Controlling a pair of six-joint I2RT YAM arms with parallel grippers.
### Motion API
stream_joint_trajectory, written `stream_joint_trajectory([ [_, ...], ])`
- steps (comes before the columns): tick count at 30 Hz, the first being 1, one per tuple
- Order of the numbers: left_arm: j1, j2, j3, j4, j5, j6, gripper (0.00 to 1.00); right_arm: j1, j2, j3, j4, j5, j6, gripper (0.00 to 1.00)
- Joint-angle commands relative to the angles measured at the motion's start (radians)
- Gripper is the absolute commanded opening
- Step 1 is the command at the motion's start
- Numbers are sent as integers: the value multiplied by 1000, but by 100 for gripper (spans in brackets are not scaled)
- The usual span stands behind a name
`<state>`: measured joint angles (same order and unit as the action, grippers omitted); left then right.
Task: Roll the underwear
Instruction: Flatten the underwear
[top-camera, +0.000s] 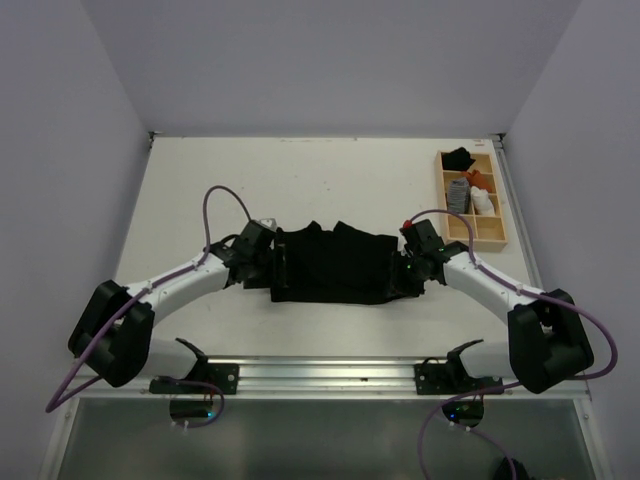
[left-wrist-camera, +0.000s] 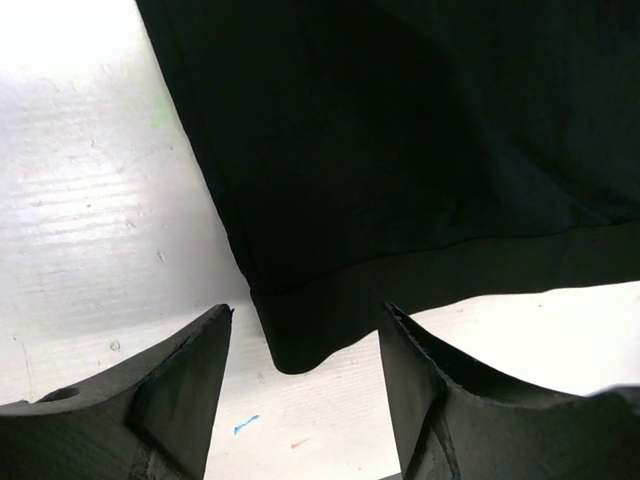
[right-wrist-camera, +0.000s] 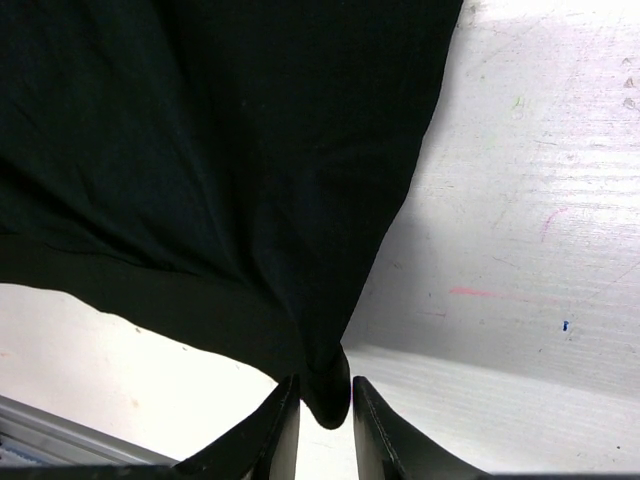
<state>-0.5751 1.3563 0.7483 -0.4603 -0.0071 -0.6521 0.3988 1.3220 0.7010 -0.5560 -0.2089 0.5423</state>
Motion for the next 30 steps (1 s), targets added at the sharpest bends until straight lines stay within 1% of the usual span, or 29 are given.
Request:
stream_joint_trajectory([
  [1,8,12,-38,34,39,-27,63,-2,2,2,19,-3,-24,32],
  [2,8,17,-46,35,41,-30,62,-2,0,-1,22,-3,-25,33],
  [5,9,20,-70,41,32,-38,61,-2,6,-9,28,0,-28,33],
  [11,15,35,-93,77,10,-43,62,-2,23,-17,41,-9,-31,32],
  [14,29,47,-105,110,15,-38,63,-2,23,-21,42,-15,-33,31],
  [16,41,43,-127,158,44,-37,62,0,23,-23,42,-15,-33,29],
  [18,52,40,-141,193,90,-37,57,-2,23,-24,42,-15,-33,25],
  [20,54,23,-144,213,114,-40,41,-2,20,-24,42,-15,-33,22],
  [21,54,15,-144,215,122,-40,34,-2,19,-21,42,-15,-31,18],
  [22,55,4,-139,213,125,-44,18,-2,17,-18,42,-15,-31,5],
  [23,60,-15,-129,201,128,-46,12,-2,19,-2,38,-14,-31,0],
  [24,63,-26,-115,190,128,-40,8,0,19,17,12,-11,-33,0],
  [25,67,-37,-66,172,122,-37,0,-3,17,40,-7,-11,-39,0],
  [28,99,-65,50,92,118,-5,0,-17,6,201,-91,6,-60,0],
  [29,122,-60,144,50,118,5,0,-23,14,309,-113,20,-68,0],
  [30,136,-51,205,25,119,15,0,-29,25,368,-164,22,-76,0],
])
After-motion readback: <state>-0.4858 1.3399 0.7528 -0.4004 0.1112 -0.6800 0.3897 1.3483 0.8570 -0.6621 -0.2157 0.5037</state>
